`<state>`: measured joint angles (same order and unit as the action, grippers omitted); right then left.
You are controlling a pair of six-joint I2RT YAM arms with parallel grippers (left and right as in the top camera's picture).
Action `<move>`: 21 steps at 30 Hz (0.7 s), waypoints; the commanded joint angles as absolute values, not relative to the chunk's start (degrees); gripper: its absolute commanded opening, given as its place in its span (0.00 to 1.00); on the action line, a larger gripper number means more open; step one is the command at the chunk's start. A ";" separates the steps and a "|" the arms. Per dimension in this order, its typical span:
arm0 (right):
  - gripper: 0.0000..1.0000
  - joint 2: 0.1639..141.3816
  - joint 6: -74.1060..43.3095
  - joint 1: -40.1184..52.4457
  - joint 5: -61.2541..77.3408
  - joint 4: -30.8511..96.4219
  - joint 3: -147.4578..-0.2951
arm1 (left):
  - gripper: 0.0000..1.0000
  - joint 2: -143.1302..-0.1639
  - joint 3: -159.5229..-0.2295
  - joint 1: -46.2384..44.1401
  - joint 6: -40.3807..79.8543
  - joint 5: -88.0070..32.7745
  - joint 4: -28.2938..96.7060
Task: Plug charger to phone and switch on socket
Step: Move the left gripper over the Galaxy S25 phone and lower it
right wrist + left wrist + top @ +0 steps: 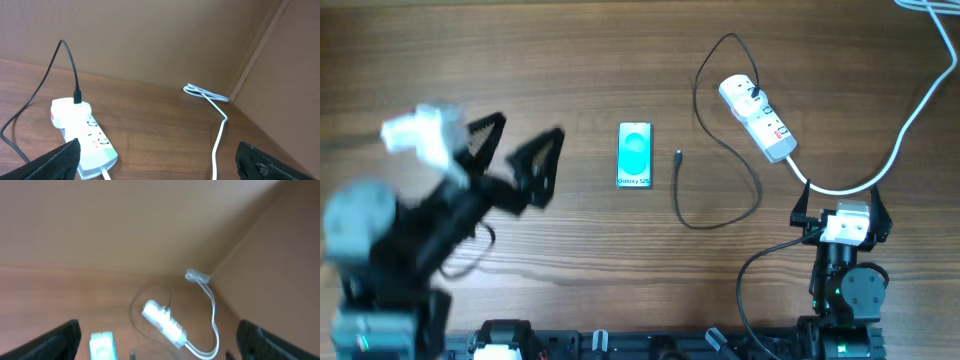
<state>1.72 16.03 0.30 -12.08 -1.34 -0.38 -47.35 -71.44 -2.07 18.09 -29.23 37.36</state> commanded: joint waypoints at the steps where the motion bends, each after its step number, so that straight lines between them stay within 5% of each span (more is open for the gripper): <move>1: 1.00 1.67 16.51 0.03 -12.62 -1.50 -0.32 | 1.00 -57.78 -82.81 -2.48 20.27 -34.57 46.50; 8: 1.00 1.67 16.51 0.03 -12.64 -1.48 -0.30 | 1.00 -64.69 -84.66 -3.97 27.51 -49.91 46.26; 21: 1.00 1.67 16.49 0.03 -12.62 -1.50 -0.30 | 0.99 -82.35 -93.71 -20.21 30.37 -24.21 64.23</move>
<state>1.72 16.01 0.30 -12.08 -1.32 -0.38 -76.05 -87.79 -17.37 30.35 -32.99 60.07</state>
